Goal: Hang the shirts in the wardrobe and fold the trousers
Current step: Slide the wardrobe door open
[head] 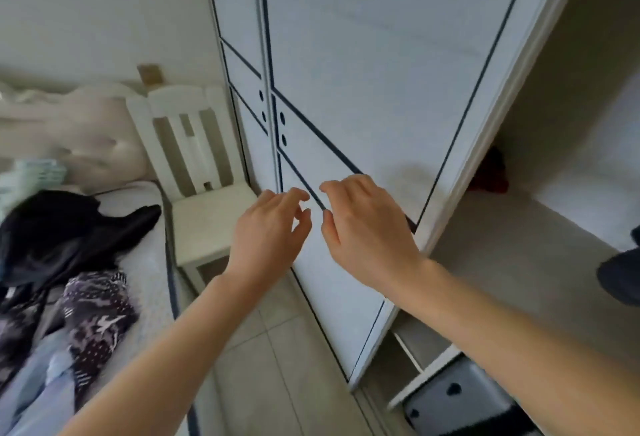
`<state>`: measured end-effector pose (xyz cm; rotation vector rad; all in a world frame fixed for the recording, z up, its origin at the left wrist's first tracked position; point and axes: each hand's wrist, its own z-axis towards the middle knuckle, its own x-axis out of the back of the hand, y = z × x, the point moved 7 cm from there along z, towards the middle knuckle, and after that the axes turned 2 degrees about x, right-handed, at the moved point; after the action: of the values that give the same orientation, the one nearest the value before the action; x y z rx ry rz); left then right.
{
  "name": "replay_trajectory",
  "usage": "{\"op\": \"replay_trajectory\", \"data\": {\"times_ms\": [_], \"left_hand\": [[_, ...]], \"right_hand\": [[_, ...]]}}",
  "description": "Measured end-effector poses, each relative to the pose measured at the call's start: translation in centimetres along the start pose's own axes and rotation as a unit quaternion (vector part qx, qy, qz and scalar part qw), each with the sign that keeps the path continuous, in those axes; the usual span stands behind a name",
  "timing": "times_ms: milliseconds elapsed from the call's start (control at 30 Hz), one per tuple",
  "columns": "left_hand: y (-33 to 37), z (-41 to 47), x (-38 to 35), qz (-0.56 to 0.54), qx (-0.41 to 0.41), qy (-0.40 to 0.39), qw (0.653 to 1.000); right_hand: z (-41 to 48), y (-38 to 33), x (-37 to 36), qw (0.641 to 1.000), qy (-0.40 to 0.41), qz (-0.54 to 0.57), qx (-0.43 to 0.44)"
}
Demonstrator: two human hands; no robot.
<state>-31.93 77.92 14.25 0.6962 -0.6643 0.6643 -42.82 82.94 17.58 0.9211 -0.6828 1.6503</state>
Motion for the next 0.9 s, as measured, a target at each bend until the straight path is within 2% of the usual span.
{"op": "replay_trajectory", "data": {"times_ms": [167,333,600,733,900], "left_hand": [[-5.7,-5.6,-1.9,0.040,0.140,-0.024,0.989],[-10.3,-12.0,-2.9,0.053,0.269,-0.051,0.960],[-17.5,-19.4,-3.9,0.095,0.406,-0.078,0.906],[-23.7,-21.7,-3.8,0.106,0.477,-0.086,0.868],[-33.1,-22.3,-3.2,0.118,0.520,-0.114,0.838]], "right_hand": [[-0.5,-2.3,-7.4,0.992,-0.060,0.111,0.008],[-2.3,-3.4,-13.6,0.977,-0.131,0.170,0.016],[-3.5,-8.3,-23.3,0.944,-0.270,0.180,0.060],[-1.6,-11.9,-28.1,0.930,-0.312,0.176,0.086],[3.2,-17.2,-34.5,0.918,-0.346,0.159,0.114]]}}
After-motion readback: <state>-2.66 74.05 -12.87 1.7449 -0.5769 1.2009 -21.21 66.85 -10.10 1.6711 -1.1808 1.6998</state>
